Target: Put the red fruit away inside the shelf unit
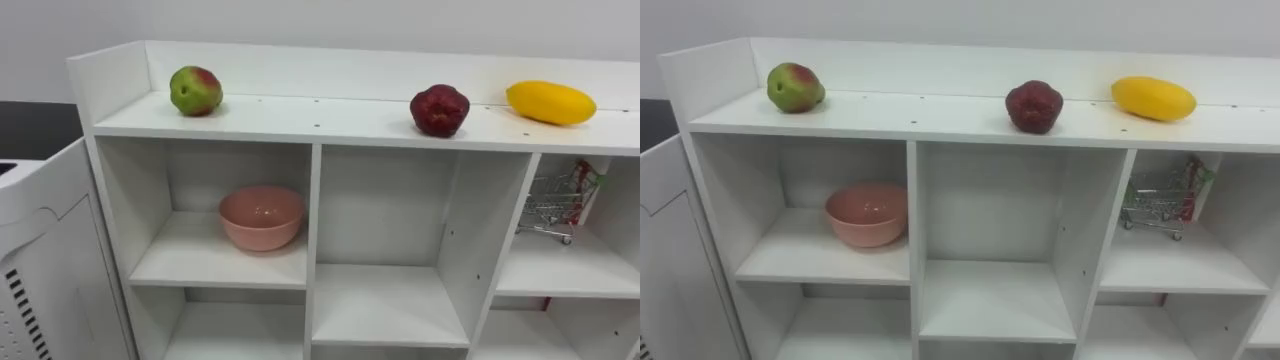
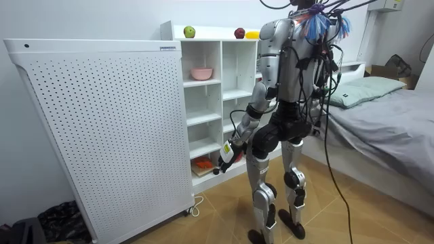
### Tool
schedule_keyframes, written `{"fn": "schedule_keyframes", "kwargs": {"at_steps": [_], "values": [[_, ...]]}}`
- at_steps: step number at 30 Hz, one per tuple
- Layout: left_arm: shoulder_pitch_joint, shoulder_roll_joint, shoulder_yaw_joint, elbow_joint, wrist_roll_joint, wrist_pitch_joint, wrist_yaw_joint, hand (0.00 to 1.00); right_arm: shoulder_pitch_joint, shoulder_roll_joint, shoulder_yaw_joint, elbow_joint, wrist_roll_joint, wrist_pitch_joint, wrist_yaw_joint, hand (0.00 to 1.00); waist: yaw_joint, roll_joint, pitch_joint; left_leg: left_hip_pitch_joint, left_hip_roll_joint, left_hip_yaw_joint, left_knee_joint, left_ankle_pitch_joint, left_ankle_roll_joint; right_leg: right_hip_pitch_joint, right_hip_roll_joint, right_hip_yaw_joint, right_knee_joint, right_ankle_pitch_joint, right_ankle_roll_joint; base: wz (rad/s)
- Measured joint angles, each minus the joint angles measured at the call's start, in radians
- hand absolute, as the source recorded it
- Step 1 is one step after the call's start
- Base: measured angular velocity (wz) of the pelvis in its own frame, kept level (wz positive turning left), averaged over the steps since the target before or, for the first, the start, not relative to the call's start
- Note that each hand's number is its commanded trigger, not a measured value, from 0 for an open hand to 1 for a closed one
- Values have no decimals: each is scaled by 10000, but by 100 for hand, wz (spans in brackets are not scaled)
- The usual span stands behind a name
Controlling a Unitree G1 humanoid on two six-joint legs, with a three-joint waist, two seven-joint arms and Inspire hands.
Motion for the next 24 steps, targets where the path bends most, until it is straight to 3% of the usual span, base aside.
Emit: {"fn": "schedule_keyframes", "kwargs": {"at_steps": [11,18,24], "values": [[68,-4,67,99,-196,-57,37,0,193,-1,-22,-202,-10,-100,-753,0,17,27,12,152,-5,27,-79,8,-1,48,2,43,1,-1,1,-1],[44,6,354,377,-194,-55,399,0,345,21,-607,-262,-196,-82,-1361,0,-8,-88,57,177,-13,38,-86,8,-1,81,6,262,4,-1,1,0],[124,5,359,361,-191,-73,557,0,365,27,-1292,-330,-147,-27,-2022,0,-44,-11,30,169,-7,19,-93,5,0,77,14,239,7,-1,1,-3]]}}
